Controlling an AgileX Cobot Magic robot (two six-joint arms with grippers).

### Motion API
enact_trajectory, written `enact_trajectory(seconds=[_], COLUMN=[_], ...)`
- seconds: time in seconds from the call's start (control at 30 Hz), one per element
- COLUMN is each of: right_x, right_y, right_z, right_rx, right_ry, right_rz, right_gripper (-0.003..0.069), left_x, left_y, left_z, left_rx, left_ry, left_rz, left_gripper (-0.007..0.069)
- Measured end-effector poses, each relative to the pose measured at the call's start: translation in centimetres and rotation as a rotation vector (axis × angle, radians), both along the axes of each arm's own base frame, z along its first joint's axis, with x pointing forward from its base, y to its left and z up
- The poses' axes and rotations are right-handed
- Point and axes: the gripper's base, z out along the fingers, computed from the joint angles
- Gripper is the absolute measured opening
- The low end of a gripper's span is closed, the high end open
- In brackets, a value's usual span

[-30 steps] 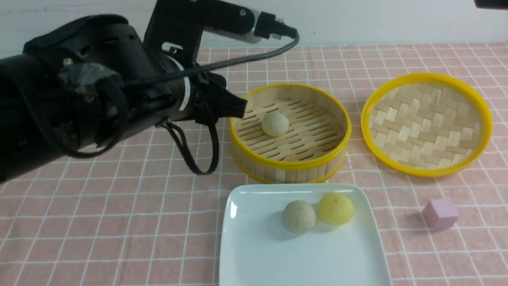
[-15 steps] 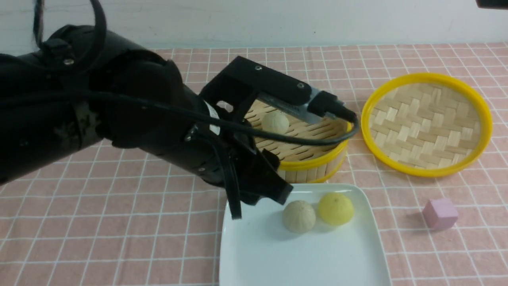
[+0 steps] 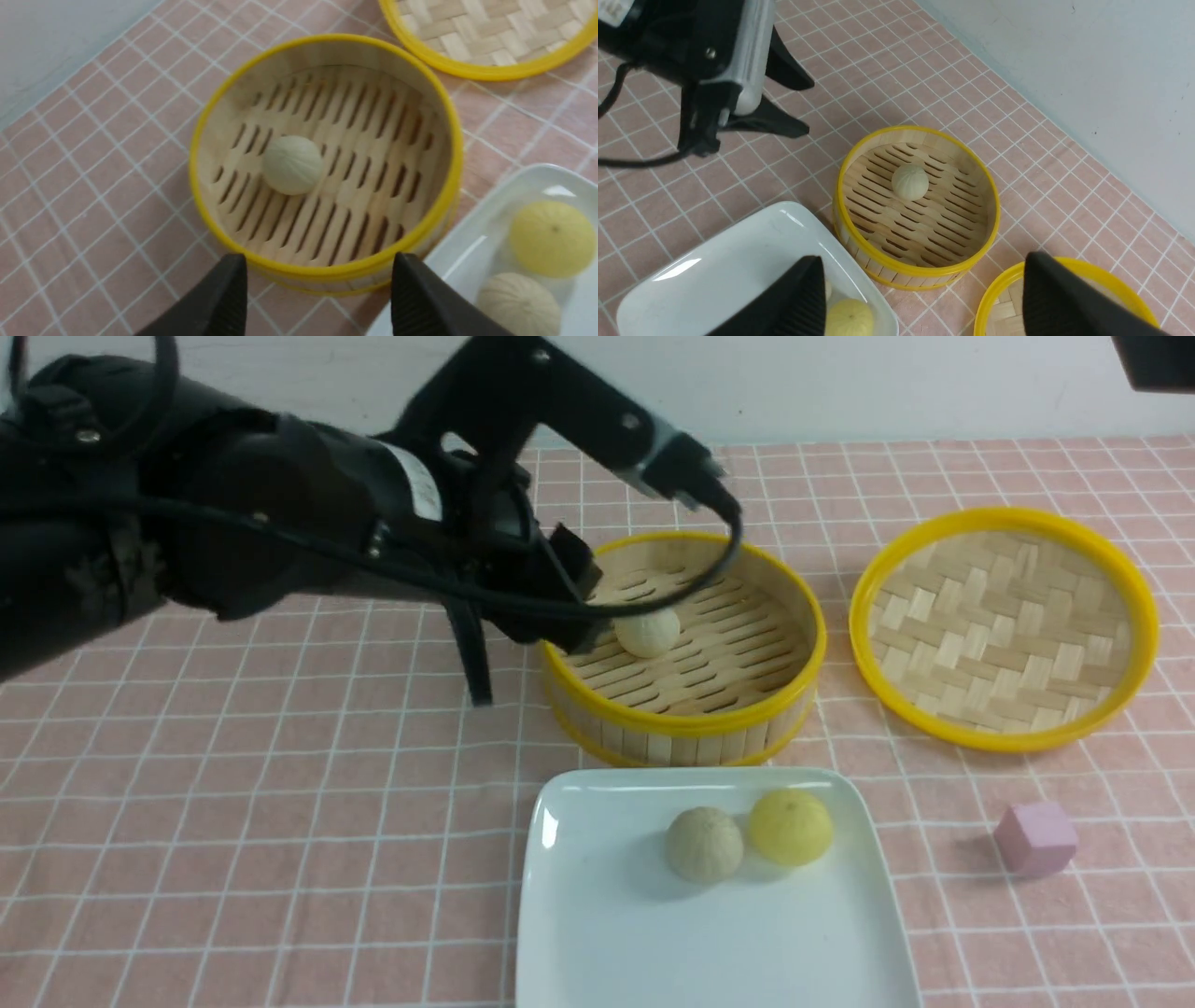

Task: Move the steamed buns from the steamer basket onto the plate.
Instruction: Use the left arm to grab the steamed stuffed bun that is closest to it

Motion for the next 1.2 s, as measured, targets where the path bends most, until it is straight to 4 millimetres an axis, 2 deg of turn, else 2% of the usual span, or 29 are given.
enact_trajectory(seconds=[0.17, 0.3, 0.4, 0.43, 0.47, 0.63, 0.8, 0.97, 1.2], right_x=[0.0, 0.0, 0.0, 0.0, 0.0, 0.0, 0.0, -0.1, -0.2], right_y=[0.0, 0.0, 0.0, 0.0, 0.0, 0.0, 0.0, 0.0, 0.0], right_z=[0.0, 0.0, 0.0, 0.0, 0.0, 0.0, 0.0, -0.1, -0.3], right_rx=[0.0, 0.0, 0.0, 0.0, 0.0, 0.013, 0.015, 0.008, -0.001], right_ry=[0.0, 0.001, 0.001, 0.0, 0.0, 0.011, 0.015, 0.025, 0.044], right_rz=[0.0, 0.0, 0.0, 0.0, 0.0, -0.01, -0.011, -0.01, -0.005], right_gripper=[0.0549, 0.0549, 0.0549, 0.0549, 0.0549, 0.0549, 0.0549, 0.0549, 0.0549], left_x=[1.7, 3.5, 6.0, 6.3, 7.4, 10.3, 13.2, 14.8, 15.5], left_y=[2.1, 3.5, 4.6, 4.6, 4.4, 2.9, 0.5, -1.3, -2.1], left_z=[0.3, -0.5, -2.8, -3.2, -4.3, -6.5, -9.2, -10.3, -11.0], left_rx=[-0.055, -0.066, -0.062, -0.059, -0.061, -0.089, -0.19, -0.276, -0.33], left_ry=[-0.026, -0.029, 0.003, 0.01, 0.03, 0.089, 0.208, 0.243, 0.261], left_rz=[0.059, 0.106, 0.153, 0.154, 0.156, 0.12, 0.046, -0.058, -0.102], left_gripper=[0.0429, 0.0429, 0.0429, 0.0429, 0.0428, 0.0424, 0.0421, 0.0421, 0.0459])
